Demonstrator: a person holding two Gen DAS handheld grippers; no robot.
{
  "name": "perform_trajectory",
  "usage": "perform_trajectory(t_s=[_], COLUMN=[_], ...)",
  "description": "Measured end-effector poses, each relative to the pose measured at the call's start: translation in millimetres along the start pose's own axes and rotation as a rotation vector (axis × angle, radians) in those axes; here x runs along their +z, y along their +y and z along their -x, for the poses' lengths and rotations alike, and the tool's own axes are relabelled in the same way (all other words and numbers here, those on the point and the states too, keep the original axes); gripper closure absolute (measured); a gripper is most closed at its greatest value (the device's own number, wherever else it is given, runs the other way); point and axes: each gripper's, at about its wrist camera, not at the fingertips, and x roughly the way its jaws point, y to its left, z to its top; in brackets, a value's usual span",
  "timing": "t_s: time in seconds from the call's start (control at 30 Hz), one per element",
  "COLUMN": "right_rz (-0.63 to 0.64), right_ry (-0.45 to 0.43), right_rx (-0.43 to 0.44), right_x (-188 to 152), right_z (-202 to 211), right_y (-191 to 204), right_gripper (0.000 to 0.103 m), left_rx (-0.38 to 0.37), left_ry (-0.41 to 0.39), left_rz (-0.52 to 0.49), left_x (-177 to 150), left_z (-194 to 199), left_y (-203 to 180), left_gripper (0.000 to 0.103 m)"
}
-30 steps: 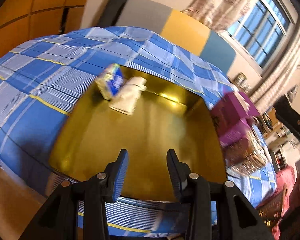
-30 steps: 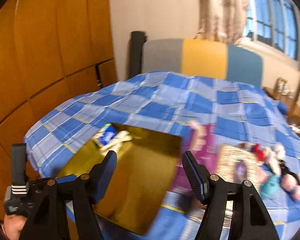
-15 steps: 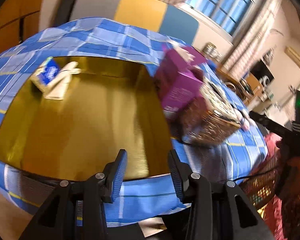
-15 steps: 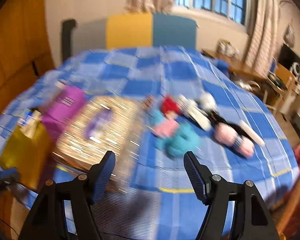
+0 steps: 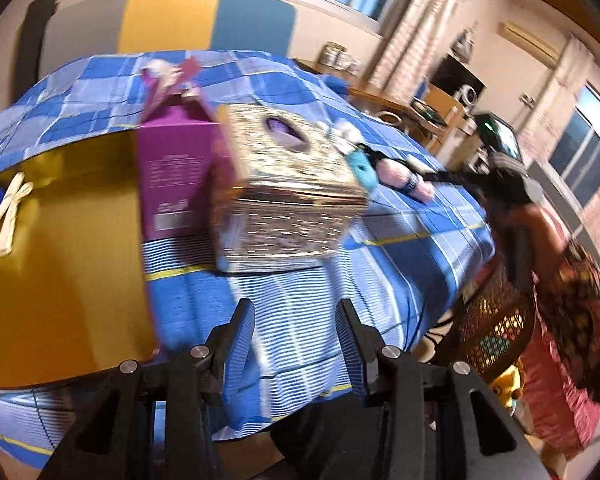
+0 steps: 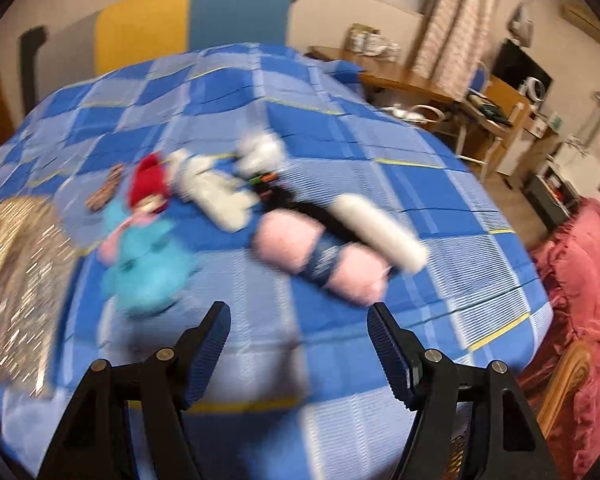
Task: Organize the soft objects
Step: 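Move the right gripper back to the pink towel roll and grasp it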
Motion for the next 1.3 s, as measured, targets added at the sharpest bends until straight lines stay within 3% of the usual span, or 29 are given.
perform_trajectory(t_s=[0.33,0.63,0.7,0.87,1.07,1.17,1.3], right_rz=[0.055,0.191,0.181,0.125,-0.138,-0.106,0.049], right_ry=[0.085,0.109,0.109,0.106,0.171,0.144,0.144], right_rx=[0.052,-0.045,-0.037,0.043,0.256,0.220,0.121], right_x=[28,33,34,32,20,21,29], right_z=[-79,-115,-114,-100,-86,-84,-100], right_y=[-19,-12,-14,-19,-43,-38,-17], right_gripper=[0.031,0.031,0.042,0.053,0.052,0.043,0.042], left_rx=[0.001,-0.013,-0.019,-0.040,-0.045,-0.042,-0.026], left_ry=[0.020,0.048,0.051,0.052,0.045,0.048,0.047], left_rz=[-0.083,-0.104,-0.110,-0.135,-0.150,-0.143,-0.146], left_x=[13,23,25,31,41,49,60], left_z=[-9,-30,-35,-42,-45,-51,-57], left_y=[-30,-52,-58,-77,-90,-95,-102], left_gripper=[0.061,0.061,0.061,0.061,0.061,0.061,0.061])
